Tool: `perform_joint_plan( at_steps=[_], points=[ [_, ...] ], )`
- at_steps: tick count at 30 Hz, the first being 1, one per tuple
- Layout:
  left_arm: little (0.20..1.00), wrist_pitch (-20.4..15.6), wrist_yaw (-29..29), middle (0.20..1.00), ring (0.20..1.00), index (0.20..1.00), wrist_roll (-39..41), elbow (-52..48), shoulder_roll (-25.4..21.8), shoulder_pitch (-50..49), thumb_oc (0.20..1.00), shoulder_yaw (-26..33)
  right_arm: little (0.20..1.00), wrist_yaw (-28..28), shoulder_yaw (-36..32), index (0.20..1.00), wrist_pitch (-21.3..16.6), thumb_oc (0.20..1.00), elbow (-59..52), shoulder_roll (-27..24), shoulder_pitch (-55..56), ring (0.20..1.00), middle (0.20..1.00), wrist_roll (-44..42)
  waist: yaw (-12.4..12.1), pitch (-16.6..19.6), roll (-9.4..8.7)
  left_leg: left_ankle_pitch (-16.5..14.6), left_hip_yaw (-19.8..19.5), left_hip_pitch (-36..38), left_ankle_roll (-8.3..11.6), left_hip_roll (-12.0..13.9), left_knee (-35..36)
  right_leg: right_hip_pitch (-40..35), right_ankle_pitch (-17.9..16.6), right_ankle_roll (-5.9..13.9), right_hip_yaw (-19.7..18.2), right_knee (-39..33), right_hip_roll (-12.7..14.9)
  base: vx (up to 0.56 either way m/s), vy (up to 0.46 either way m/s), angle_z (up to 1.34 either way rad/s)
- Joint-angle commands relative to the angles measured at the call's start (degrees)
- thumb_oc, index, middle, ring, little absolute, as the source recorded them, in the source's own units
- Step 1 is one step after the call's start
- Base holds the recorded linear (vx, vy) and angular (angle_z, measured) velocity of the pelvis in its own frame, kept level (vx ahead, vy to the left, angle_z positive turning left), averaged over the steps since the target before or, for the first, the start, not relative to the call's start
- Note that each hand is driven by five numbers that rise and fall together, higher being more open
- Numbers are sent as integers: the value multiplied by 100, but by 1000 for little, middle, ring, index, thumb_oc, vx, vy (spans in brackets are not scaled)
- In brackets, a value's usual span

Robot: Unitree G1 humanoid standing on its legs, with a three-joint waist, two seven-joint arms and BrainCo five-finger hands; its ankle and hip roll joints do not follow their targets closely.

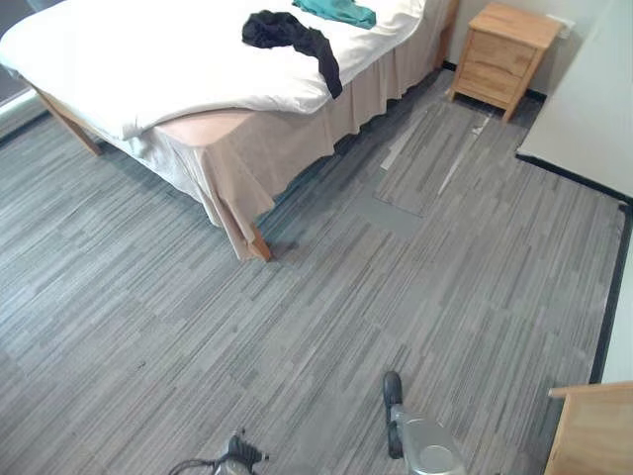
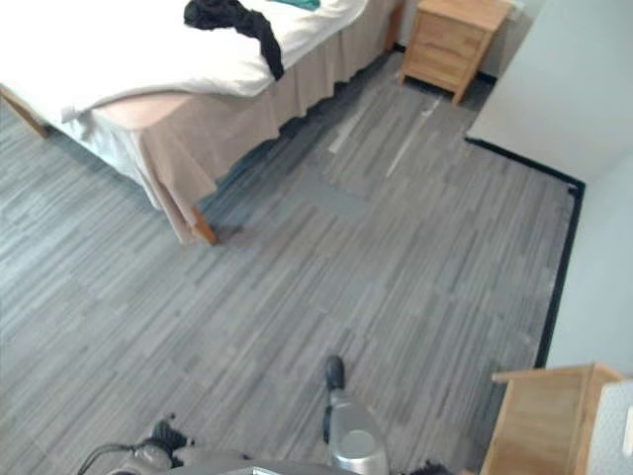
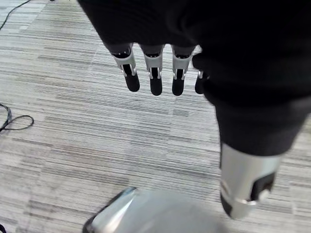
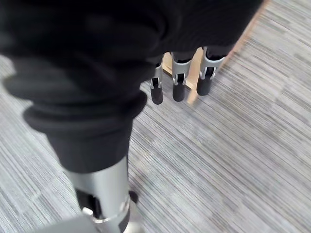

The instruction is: Tidy up the quilt and then pick up the clothes from the bed and put them into the laundry hamper.

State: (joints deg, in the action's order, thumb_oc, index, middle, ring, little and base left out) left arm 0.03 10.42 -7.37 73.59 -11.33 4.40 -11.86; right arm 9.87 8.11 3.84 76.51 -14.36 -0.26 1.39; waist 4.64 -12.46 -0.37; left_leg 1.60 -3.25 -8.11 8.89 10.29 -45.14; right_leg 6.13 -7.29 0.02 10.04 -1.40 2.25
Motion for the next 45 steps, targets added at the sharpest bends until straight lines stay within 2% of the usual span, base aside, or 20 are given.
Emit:
perform_joint_plan(
  at_steps=[1,4,5,8,10,11,12,13,18,19,20,21,24,26,32,34,35,37,42,45],
  points=[
    [1000,76,248,1000,1000,1000,64,-166,-372,315,1000,-213,1000,151,274,1000,-16,1000,-226,-366,-576,1000,1000,82,-248,-499,-185,62,482,118,-548,-703,99,-267,611,297,-190,4,125,476,-184,-51],
    [1000,13,384,1000,1000,1000,248,-225,-305,255,1000,-89,1000,182,398,1000,-55,1000,-346,-422,-659,1000,1000,152,-578,-413,-237,-93,899,-565,-524,-820,1141,-909,904,373,-272,-280,120,618,-40,-21],
    [1000,5,399,1000,1000,1000,311,-198,-251,129,1000,11,1000,152,453,1000,-99,1000,-489,-426,-628,1000,1000,164,-730,-298,-219,-7,1247,-566,-564,-800,2389,-1228,1114,406,-283,-320,72,805,71,-11],
    [1000,35,317,1000,1000,1000,261,-190,-185,-34,1000,100,1000,154,465,1000,-159,1000,-569,-357,-533,1000,1000,182,-813,-146,-198,372,2459,-434,-508,-622,4027,-1754,1487,434,-100,-321,-151,630,83,6],
    [1000,56,313,1000,1000,1000,257,-184,-171,-69,1000,105,1000,166,462,1000,-164,1000,-550,-329,-520,1000,1000,192,-814,-123,-239,335,2694,-342,-471,-605,4174,-1919,1650,485,-7,-254,-144,444,72,37],
    [1000,108,266,1000,1000,1000,282,-89,-117,-193,1000,187,1000,123,462,1000,-145,1000,-466,-213,-469,1000,1000,255,-854,47,-289,207,2778,9,-750,-747,4472,-2012,1752,562,133,207,-178,540,99,15],
    [1000,107,268,1000,1000,1000,320,-65,-129,-230,1000,224,1000,107,478,1000,-154,1000,-447,-163,-449,1000,1000,274,-901,91,-360,159,2664,98,-837,-878,4503,-1936,1660,667,165,642,-144,908,200,60],
    [1000,190,242,1000,1000,1000,273,86,-208,-221,1000,290,1000,66,381,1000,-137,1000,-451,-24,-414,1000,1000,292,-753,26,-450,-114,2557,659,-1100,-1077,4783,-1150,677,1434,317,2895,259,547,152,68],
    [1000,226,245,1000,1000,1000,272,134,-345,-128,1000,290,1000,63,315,1000,-128,1000,-558,49,-505,1000,1000,207,-609,-126,-245,-77,2274,1054,-1082,-791,5014,-172,603,1248,524,3761,655,334,-61,105],
    [1000,178,231,1000,1000,1000,259,86,-417,-119,1000,230,1000,54,327,1000,-138,1000,-650,25,-499,1000,1000,166,-536,-170,-200,-186,1902,1213,-862,-694,5014,-81,975,943,473,2279,924,518,-344,96],
    [1000,175,221,1000,1000,1000,222,77,-424,-94,1000,191,1000,55,314,1000,-130,1000,-668,12,-504,1000,1000,138,-495,-171,-219,-233,1777,1268,-788,-680,5014,-109,924,959,289,1631,949,516,-345,93],
    [1000,175,221,1000,1000,1000,222,77,-424,-93,1000,192,1000,55,314,1000,-130,1000,-668,12,-505,1000,1000,138,-494,-163,-210,-226,1775,1257,-785,-669,5014,-116,898,954,297,1595,934,251,-251,77],
    [1000,181,199,1000,1000,1000,25,138,-507,49,1000,85,1000,28,174,1000,-80,1000,-670,-49,-482,1000,1000,-40,-231,-142,-304,-434,1301,1398,-465,-457,5014,203,120,1281,-1187,254,1196,360,-418,119],
    [1000,135,187,1000,1000,1000,-23,203,-553,94,1000,27,1000,12,120,1000,-88,1000,-618,-39,-394,1000,1000,-23,-274,-85,-338,-495,1178,1409,-438,-430,5014,95,349,1292,-1254,122,1236,256,-309,122],
    [1000,-23,360,1000,1000,1000,654,-86,-566,9,1000,387,1000,29,220,1000,-158,1000,-560,-245,-458,1000,1000,28,-281,-166,-137,-98,1069,1104,-172,124,4297,-298,579,1010,-524,16,860,209,-426,64],
    [1000,-43,423,1000,1000,1000,759,-185,-603,67,1000,443,1000,71,207,1000,-141,1000,-524,-315,-475,1000,1000,48,-234,-193,-119,-95,1247,969,-197,85,4183,-384,612,969,-349,-63,867,16,-156,38],
    [1000,-174,612,1000,1000,1000,845,-631,-746,105,1000,502,1000,151,232,1000,-138,1000,-476,-430,-491,1000,1000,101,-300,-249,-106,-303,1028,688,-284,-339,3906,-460,651,908,-263,-151,831,10,-165,63],
    [1000,-352,837,1000,1000,1000,877,-1550,-999,103,1000,539,1000,244,142,1000,-179,1000,-462,-471,-404,1000,1000,196,-268,-216,-59,-399,1220,612,-349,-467,4027,-441,682,892,-90,-137,820,-5,-137,34],
    [1000,-1245,1261,1000,1000,1000,2564,-3287,-1224,-269,1000,1661,1000,291,114,1000,-247,1000,-614,-304,31,1000,1000,355,-271,-136,7,-236,1370,902,-282,-370,4508,-574,776,874,129,-123,708,85,-47,15],
    [1000,-1420,1411,1000,1000,1000,2627,-4106,-1420,-224,1000,2013,1000,260,132,1000,-288,1000,-825,-264,141,1000,1000,336,-242,-133,-25,-186,1374,980,-265,-359,4660,-518,781,870,64,-60,668,69,-10,9]
  ],
)
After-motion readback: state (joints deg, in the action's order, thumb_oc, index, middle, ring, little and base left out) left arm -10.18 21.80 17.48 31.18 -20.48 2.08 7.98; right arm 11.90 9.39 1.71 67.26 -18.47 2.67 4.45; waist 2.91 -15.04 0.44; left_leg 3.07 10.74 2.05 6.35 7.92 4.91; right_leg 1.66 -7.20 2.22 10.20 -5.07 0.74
